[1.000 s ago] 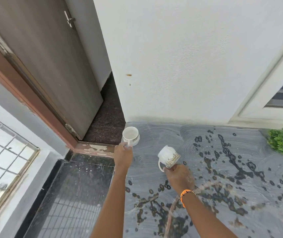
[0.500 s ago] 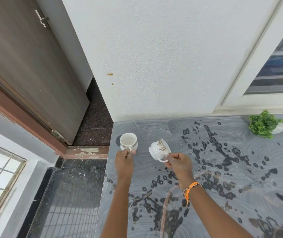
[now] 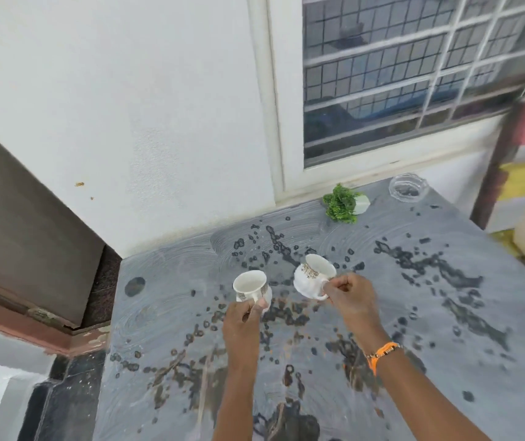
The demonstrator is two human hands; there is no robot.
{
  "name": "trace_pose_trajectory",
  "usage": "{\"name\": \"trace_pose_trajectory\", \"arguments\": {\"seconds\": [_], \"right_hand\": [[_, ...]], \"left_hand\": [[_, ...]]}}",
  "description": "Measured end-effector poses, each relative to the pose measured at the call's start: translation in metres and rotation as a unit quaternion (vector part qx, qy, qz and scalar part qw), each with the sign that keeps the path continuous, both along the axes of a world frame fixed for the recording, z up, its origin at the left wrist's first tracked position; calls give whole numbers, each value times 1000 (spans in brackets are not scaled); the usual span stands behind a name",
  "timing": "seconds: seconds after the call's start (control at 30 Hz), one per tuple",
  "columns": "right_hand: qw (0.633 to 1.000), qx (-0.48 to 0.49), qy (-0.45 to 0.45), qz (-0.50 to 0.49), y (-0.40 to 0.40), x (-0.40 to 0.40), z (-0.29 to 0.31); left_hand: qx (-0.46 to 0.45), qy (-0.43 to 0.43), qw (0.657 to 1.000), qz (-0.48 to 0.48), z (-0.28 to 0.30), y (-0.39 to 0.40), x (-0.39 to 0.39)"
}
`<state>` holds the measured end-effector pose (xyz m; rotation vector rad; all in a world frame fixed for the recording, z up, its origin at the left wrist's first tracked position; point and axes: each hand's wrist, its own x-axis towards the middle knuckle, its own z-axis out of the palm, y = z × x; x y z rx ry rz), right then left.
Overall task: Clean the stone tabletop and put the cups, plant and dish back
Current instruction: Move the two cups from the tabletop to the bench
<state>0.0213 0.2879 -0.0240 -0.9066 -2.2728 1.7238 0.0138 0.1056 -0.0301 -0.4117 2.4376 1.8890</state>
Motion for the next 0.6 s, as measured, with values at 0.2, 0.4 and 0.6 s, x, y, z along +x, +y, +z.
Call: {"name": "trace_pose_trajectory", "arguments": {"seconds": [0.2, 0.4, 0.6], "right_hand": [[998, 24, 14, -50, 138, 93, 18], [988, 82, 30, -127, 263, 181, 26], [968, 105, 5, -230, 358, 246, 25]], "left_hand": [[31, 41, 993, -109, 28, 140, 67], [52, 28, 979, -193, 35, 281, 123], [25, 45, 943, -329, 28, 393, 157]]}}
